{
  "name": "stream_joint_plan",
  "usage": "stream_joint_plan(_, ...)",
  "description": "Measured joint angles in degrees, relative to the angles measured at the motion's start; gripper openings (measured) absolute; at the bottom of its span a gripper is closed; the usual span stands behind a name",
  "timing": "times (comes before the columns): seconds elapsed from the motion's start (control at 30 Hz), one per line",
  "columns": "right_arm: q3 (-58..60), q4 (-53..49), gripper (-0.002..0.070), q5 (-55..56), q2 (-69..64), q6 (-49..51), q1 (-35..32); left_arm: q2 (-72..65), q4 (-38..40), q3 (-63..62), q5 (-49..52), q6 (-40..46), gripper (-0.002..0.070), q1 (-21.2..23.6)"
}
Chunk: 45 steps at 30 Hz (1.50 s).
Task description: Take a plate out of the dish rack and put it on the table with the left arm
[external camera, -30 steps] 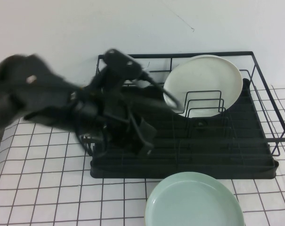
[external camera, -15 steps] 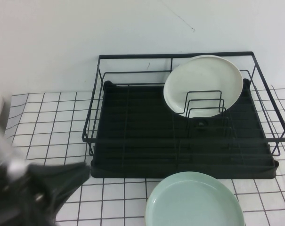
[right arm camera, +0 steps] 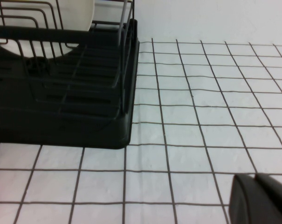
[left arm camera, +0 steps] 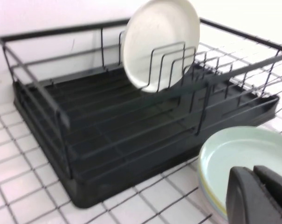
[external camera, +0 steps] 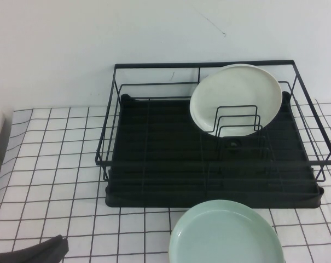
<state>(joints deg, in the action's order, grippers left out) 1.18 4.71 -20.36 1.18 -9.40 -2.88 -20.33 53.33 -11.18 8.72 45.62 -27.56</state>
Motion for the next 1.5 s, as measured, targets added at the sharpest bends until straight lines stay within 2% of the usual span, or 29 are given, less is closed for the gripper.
stream_joint_plan(0.33,0.0,0.0,-0.0001,0.0,0.0,0.0,0.0,0.01,-0.32,2.39,-3.46,2.82,-0.0002,0.0)
stream_joint_plan(0.43,0.0,0.0,-0.0001,0.0,0.0,0.0,0.0,1.23,-6.56,3.12,-5.32,0.84,-0.0002,0.0)
stream_joint_plan(0.53,0.0,0.0,-0.0001,0.0,0.0,0.0,0.0,4.51,-16.25,4.87,-8.12,-6.52,-0.0002,1.55)
stream_joint_plan(0.63,0.0,0.0,-0.0001,0.0,0.0,0.0,0.0,9.12,-24.07,7.83,-9.71,-13.6,-0.0002,6.46)
stream_joint_plan(0.83,0.0,0.0,-0.0001,0.0,0.0,0.0,0.0,19.59,-35.3,12.04,-6.74,-27.01,-0.0002,20.82)
stream_joint_plan(0.97,0.0,0.0,-0.0001,0.0,0.0,0.0,0.0,20.79,-43.55,12.44,-4.32,-37.32,-0.0002,26.01)
stream_joint_plan(1.13,0.0,0.0,-0.0001,0.0,0.0,0.0,0.0,20.92,-47.5,12.44,0.43,-42.32,-0.0002,26.84)
stream_joint_plan(1.3,0.0,0.0,-0.0001,0.0,0.0,0.0,0.0,21.04,-47.52,12.44,8.03,-42.33,-0.0002,26.84)
stream_joint_plan(1.5,0.0,0.0,-0.0001,0.0,0.0,0.0,0.0,21.04,-47.52,12.24,9.52,-42.33,-0.0002,26.84)
